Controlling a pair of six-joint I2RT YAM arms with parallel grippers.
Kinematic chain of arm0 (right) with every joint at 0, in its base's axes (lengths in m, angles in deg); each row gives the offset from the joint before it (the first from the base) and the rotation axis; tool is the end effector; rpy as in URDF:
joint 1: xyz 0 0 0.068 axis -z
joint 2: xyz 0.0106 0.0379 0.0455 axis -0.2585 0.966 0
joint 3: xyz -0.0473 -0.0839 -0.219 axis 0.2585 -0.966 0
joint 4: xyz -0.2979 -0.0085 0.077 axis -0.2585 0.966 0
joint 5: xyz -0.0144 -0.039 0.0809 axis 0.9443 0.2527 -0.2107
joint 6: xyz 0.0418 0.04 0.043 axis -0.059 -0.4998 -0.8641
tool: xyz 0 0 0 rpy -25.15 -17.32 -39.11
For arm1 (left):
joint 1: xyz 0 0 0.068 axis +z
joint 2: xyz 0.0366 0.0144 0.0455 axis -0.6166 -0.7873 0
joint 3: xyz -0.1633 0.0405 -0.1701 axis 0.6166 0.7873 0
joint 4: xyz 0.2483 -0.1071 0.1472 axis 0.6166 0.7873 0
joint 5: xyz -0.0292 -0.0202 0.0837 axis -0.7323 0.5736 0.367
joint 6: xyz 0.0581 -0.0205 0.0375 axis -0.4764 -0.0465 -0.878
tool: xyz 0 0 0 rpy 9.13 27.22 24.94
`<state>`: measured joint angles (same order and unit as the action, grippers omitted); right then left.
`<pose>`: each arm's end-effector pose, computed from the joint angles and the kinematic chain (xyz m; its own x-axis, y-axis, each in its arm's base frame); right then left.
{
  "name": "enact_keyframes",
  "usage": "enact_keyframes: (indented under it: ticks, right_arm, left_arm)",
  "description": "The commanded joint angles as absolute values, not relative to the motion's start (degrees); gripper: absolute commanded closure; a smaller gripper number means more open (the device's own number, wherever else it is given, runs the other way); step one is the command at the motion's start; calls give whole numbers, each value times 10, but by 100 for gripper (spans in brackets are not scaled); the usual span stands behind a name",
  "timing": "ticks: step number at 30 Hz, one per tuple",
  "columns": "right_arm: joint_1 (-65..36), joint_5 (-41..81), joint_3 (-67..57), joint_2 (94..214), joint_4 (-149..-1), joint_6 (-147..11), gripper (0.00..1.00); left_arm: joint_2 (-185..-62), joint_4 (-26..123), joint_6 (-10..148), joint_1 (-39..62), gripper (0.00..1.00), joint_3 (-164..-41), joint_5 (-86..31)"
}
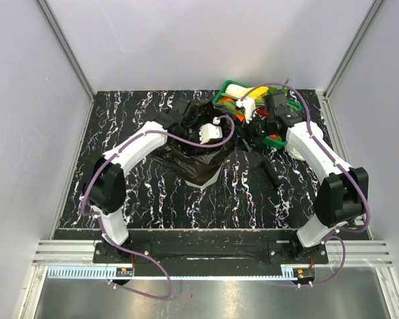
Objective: Put the trash bags into the trash bin
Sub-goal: Place the trash bag in the trash bin.
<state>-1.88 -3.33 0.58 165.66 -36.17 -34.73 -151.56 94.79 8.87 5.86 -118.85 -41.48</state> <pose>0.3831 0.1482 0.2453 -0.4197 -0.5230 -0.7419 -0.8314 0.5494 0.0831 0.3603 -0.2536 0.2079 0.0073 0.8115 -0.5843 0.9794 0.1122 0.1680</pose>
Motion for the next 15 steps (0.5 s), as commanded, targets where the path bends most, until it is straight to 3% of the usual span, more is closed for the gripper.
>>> enact_keyframes:
  ticks: [1, 8, 15]
  right_arm:
    - [-17, -13, 2, 1641, -381, -333, 25]
    - [-17, -20, 10, 1651, -374, -335, 23]
    - [-18, -15, 5, 1651, -379, -340, 21]
  left_arm:
    - [-1556, 989, 48, 51, 1, -1204, -419]
    - [-1609, 1100, 12, 42, 1, -1305, -357]
    - [-1639, 1118, -7, 35, 1, -1300, -334]
